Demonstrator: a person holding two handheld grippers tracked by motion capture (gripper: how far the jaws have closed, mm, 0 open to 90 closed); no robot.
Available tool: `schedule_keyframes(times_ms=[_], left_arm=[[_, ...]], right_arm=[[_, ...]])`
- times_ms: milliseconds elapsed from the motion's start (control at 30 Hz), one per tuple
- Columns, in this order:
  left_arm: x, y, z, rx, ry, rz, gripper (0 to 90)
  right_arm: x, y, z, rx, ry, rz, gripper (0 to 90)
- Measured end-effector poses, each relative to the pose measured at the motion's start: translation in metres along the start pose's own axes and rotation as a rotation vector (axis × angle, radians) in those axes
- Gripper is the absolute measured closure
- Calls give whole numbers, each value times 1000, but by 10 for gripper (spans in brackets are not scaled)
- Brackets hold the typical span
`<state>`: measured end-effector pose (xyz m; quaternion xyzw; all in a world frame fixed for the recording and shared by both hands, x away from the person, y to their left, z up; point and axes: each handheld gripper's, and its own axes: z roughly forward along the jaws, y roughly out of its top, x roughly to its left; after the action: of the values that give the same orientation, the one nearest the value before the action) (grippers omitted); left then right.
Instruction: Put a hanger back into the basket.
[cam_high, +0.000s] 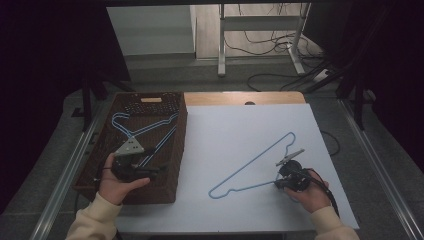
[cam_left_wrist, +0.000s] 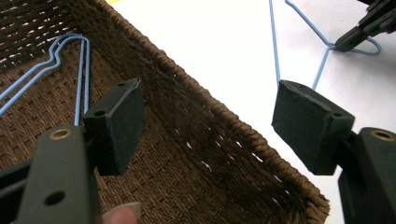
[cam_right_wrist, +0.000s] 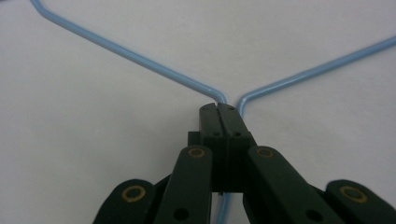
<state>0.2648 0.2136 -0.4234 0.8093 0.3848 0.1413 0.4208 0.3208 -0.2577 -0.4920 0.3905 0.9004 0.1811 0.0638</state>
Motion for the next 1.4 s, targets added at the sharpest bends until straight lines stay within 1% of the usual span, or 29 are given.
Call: schedule_keyframes(times_ms=[33, 67, 100, 133, 200, 300, 367, 433, 467, 500, 567, 633, 700, 767, 800, 900, 967, 1067, 1100, 1200, 1233, 1333, 1367, 1400], left_arm=[[0, 0, 0, 0, 0, 0, 254], [0, 0, 0, 0, 0, -1, 254], [0, 0, 0, 0, -1, -1, 254], [0, 0, 0, 0, -1, -1, 254], [0, 0, 1, 1, -2, 0, 254], [-1, 1, 2, 3, -4, 2, 254], [-1, 1, 3, 4, -5, 4, 254], [-1, 1, 3, 5, -7, 5, 254], [-2, 1, 4, 5, -7, 4, 254], [-2, 1, 4, 6, -8, 4, 254], [-3, 1, 5, 11, -9, 10, 254], [-5, 1, 7, 12, -12, 13, 254], [-8, 2, 8, 15, -15, 23, 254], [-13, 4, 9, 16, -20, 34, 254], [-15, 6, 10, 17, -23, 42, 254], [-26, 12, 16, 22, -40, 72, 254], [-36, 17, 23, 29, -57, 95, 254], [-54, 25, 39, 60, -92, 144, 253], [-59, 26, 43, 69, -101, 156, 253], [-78, 30, 63, 111, -136, 189, 251], [-85, 31, 73, 129, -148, 200, 251], [-99, 34, 97, 177, -175, 222, 254], [-105, 36, 107, 198, -185, 234, 256], [-108, 36, 113, 205, -192, 236, 257]], right_arm=[[0, -2, -5, -19, -4, 3, 848], [0, -3, -8, -22, -11, 2, 823], [0, -6, -11, -21, -34, 3, 771], [0, -8, -13, -18, -43, 8, 763], [-1, -13, -13, -6, -40, 27, 736], [-3, -17, -10, 31, -50, 49, 705], [-2, -18, -7, 42, -52, 52, 704], [0, -16, -7, 57, -69, 47, 714], [1, -15, -7, 62, -76, 46, 730], [4, -13, -6, 72, -90, 43, 763], [9, -10, -5, 95, -97, 36, 832], [11, -8, -4, 116, -105, 49, 848], [8, -7, -4, 116, -85, 81, 853], [6, -8, -5, 106, -74, 89, 855], [5, -9, -5, 103, -68, 85, 855], [2, -9, -6, 100, -48, 96, 855], [3, -7, -6, 99, -39, 96, 856], [5, -3, -11, 97, -38, 79, 856], [6, -2, -12, 97, -46, 72, 856], [7, 1, -16, 86, -46, 64, 857], [7, 2, -17, 86, -45, 62, 857], [8, 3, -19, 82, -50, 56, 858], [9, 4, -20, 81, -50, 58, 858], [9, 4, -20, 80, -50, 57, 858]])
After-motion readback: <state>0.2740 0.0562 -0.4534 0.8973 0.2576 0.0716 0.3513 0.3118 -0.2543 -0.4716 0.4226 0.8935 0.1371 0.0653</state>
